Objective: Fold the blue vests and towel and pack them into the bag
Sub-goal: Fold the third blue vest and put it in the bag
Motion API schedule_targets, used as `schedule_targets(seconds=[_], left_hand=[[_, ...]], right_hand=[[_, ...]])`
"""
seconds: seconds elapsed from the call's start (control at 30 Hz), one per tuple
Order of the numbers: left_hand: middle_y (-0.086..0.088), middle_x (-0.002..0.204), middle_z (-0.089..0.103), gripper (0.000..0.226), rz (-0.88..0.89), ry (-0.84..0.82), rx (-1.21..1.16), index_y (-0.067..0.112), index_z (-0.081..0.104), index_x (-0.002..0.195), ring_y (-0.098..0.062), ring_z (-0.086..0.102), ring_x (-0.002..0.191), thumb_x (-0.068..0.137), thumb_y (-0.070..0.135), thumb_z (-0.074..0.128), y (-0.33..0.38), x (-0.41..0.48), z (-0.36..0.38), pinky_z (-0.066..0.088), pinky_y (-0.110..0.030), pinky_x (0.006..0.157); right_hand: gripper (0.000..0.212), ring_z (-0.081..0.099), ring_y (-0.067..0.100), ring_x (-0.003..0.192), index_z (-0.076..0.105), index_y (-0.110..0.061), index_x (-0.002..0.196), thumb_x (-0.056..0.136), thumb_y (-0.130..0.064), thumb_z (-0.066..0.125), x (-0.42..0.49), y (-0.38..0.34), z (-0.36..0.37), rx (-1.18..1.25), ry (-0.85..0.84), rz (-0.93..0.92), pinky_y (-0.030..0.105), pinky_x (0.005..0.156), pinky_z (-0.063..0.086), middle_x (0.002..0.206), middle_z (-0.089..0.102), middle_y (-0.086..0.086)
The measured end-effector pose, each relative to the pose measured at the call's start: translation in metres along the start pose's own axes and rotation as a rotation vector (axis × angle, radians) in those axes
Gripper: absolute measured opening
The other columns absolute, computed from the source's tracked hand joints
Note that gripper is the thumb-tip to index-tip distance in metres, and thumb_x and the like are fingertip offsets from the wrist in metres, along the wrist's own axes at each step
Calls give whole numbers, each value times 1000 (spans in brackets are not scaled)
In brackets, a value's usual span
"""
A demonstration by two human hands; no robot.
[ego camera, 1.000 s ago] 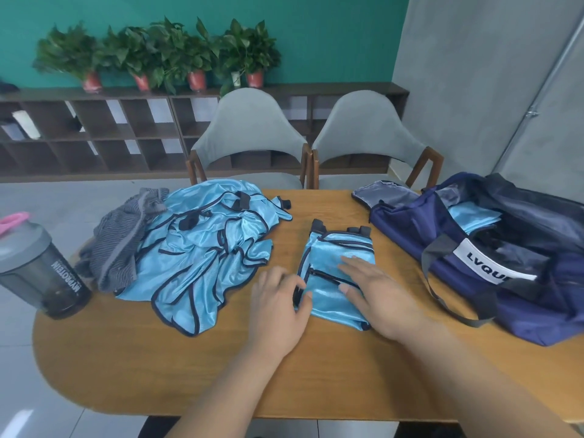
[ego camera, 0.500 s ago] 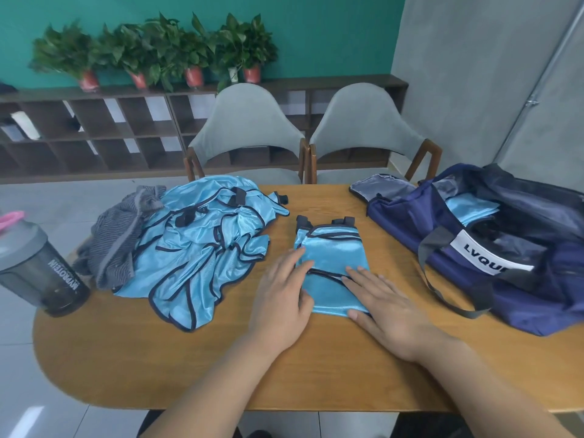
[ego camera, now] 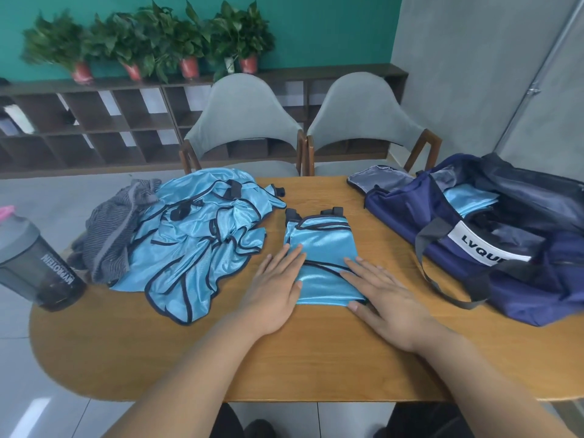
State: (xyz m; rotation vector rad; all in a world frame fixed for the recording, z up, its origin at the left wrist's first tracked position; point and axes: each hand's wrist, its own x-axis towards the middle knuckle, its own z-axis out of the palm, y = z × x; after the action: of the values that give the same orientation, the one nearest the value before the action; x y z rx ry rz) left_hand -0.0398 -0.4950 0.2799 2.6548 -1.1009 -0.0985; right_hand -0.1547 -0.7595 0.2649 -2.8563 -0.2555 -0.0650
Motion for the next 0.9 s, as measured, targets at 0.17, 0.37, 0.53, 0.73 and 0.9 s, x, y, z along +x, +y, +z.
schedule_targets(seconds=[0.17,0.37,0.53,0.73,0.9], left_hand=[[24,172,7,52,35,45,-41,37,24,166,2,-14,157,114,39,28,-11,-15,1,-3,-38,132],[22,163,38,46,52,252,-137,33,48,156,2,12,158,111,22,45,-13,-26,5,13,-37,131],[23,143,61,33,151,365,-191,28,70,133,1,37,148,101,24,63,-14,-34,9,26,-32,125],[23,139,62,43,127,292,-173,34,70,133,5,44,140,93,50,72,-12,-34,9,31,-31,122],[22,139,62,39,79,305,-196,34,70,133,5,47,135,95,43,72,-8,-35,6,28,-22,118]], right_hand=[[60,-3,-4,157,19,-41,165,108,-56,32,0,4,2,66,6,-14,40,131,11,171,6,-25],[54,21,0,155,46,-37,154,102,-38,63,-4,3,2,249,172,-16,42,126,28,164,33,-25],[25,53,-1,135,72,-32,116,92,-31,78,-13,0,1,289,350,9,41,107,51,137,60,-24],[18,59,-3,127,77,-27,113,96,-29,74,-13,0,6,234,398,21,37,103,54,129,67,-21],[21,62,-1,124,76,-25,119,101,-30,67,-12,-1,4,225,421,41,36,106,52,124,72,-15]])
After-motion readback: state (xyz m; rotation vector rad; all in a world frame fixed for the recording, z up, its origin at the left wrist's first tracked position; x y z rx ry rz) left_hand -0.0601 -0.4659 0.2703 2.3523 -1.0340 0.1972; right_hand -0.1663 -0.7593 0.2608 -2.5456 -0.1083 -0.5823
